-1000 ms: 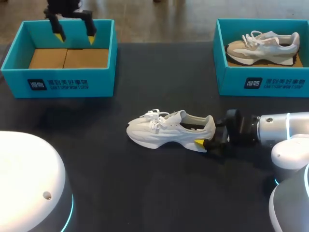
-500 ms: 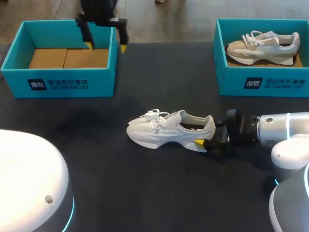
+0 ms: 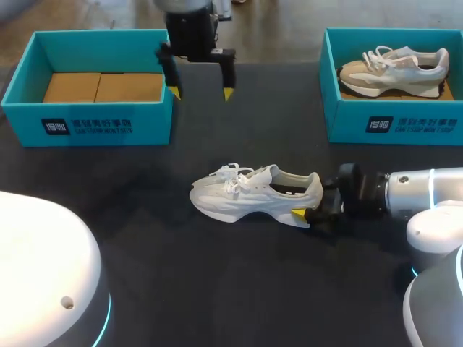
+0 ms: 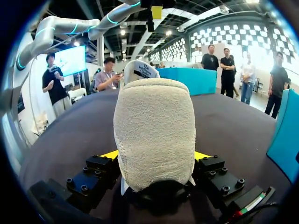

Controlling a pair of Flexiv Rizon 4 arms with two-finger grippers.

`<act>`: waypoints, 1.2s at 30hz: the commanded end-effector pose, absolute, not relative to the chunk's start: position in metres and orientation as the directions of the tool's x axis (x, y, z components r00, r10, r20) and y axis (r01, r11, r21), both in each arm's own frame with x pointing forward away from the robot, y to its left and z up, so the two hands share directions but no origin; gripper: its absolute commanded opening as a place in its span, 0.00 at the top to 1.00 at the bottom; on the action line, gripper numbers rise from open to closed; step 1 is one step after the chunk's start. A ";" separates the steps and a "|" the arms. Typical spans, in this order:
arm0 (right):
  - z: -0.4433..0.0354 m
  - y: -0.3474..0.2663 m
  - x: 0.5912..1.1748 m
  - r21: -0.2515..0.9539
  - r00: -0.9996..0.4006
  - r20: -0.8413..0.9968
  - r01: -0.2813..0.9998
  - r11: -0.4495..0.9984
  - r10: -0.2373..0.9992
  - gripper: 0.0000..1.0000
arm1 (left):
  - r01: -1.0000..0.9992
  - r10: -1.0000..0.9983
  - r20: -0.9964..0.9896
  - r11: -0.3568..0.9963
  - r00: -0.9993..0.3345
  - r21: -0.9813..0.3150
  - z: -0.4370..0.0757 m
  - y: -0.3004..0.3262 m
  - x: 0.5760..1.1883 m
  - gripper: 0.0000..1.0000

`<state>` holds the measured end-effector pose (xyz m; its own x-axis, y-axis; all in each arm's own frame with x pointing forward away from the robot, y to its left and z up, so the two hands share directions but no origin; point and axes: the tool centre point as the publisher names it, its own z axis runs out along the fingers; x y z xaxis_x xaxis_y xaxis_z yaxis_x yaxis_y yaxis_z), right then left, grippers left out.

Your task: Take the shoe out of the shoebox, open the shoe tongue, remove and reinsert the insole, then place the shoe into the shoebox

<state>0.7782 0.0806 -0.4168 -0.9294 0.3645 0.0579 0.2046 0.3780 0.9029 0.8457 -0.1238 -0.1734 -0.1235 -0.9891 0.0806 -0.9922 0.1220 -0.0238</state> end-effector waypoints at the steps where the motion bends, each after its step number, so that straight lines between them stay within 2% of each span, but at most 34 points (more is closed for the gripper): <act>1: -0.416 0.082 0.778 0.901 -0.929 0.058 0.206 0.381 0.365 1.00 | -0.992 -0.989 0.085 0.123 -0.124 -0.025 -0.177 -0.124 0.846 0.00; 14: -0.416 0.082 0.778 0.901 -0.929 0.058 0.206 0.381 0.365 1.00 | -0.993 -0.989 0.085 0.118 -0.120 -0.026 -0.180 -0.126 0.846 0.00; 23: -0.416 0.082 0.778 0.901 -0.929 0.058 0.206 0.381 0.365 1.00 | -0.974 -0.960 0.183 0.221 -0.210 0.042 -0.195 -0.172 0.827 0.00; 36: -0.416 0.082 0.778 0.901 -0.929 0.058 0.206 0.381 0.365 1.00 | -0.942 -0.939 0.148 0.325 -0.311 0.084 -0.222 -0.224 0.798 0.00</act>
<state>0.7782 0.0805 -0.4168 -0.9294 0.3646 0.0580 0.2046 0.3780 0.9029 0.7962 -0.2084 -0.2122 -0.3073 -0.9367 0.1681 -0.9439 0.3224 0.0710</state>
